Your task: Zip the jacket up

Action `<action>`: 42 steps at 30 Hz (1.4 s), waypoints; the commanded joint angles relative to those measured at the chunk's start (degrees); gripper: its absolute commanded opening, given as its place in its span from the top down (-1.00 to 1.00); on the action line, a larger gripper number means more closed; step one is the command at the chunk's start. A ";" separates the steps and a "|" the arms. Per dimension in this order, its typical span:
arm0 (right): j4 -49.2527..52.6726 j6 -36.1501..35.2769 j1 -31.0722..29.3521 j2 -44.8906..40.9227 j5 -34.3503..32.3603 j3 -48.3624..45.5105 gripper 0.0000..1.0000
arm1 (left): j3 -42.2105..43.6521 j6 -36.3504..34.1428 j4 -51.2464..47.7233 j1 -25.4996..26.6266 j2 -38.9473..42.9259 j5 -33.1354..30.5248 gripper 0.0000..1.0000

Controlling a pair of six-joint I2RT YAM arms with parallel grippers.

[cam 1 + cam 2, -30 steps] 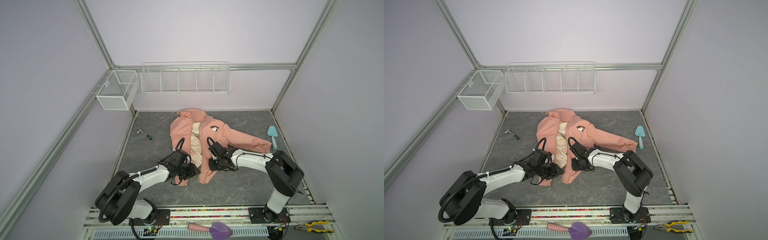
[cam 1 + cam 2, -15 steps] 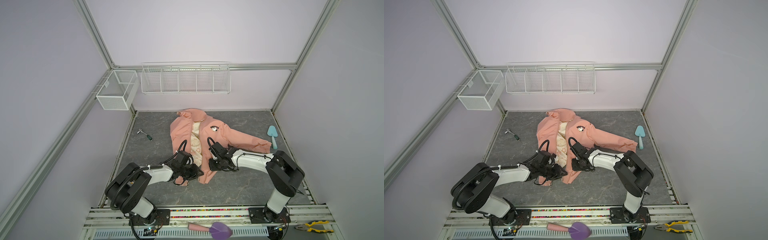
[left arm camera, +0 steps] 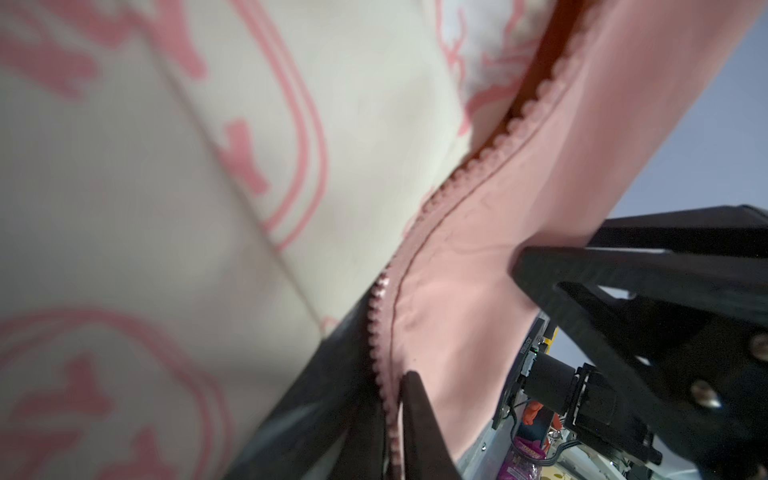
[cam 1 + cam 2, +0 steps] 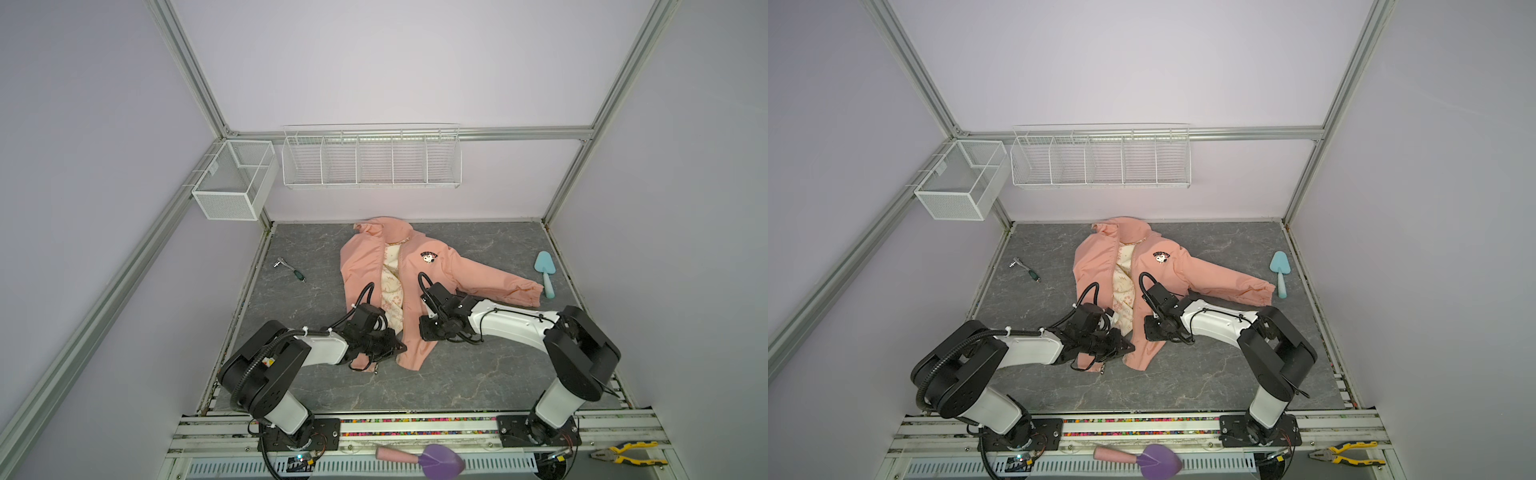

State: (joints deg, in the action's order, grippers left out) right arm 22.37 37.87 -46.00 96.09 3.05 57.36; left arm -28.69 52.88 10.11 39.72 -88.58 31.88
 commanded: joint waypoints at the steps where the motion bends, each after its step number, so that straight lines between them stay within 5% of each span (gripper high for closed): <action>1: 2.03 1.54 0.38 -4.00 0.73 -0.74 0.47 | -0.25 -0.73 -4.91 0.22 4.47 -3.15 0.91; 17: -9.68 15.75 -0.76 -20.70 7.04 -16.78 -0.36 | -4.21 -2.33 -14.05 0.18 16.78 -6.63 1.00; 30: -18.60 19.25 -0.77 -13.18 5.31 -18.05 -0.45 | -5.77 -3.41 -19.22 0.09 21.23 -11.10 1.00; 36: -19.73 18.48 1.22 -7.59 5.12 -15.41 -0.17 | -5.44 -3.50 -20.54 -0.22 23.07 -12.61 1.00; 42: -15.91 14.65 4.42 -7.35 5.56 -11.63 0.59 | -5.46 -4.52 -19.89 -0.39 22.46 -12.63 1.00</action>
State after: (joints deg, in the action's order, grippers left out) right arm 4.36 54.54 -42.52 88.92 9.06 42.78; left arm -33.32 49.87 -9.56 39.64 -66.30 20.43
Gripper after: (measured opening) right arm 0.251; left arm 0.048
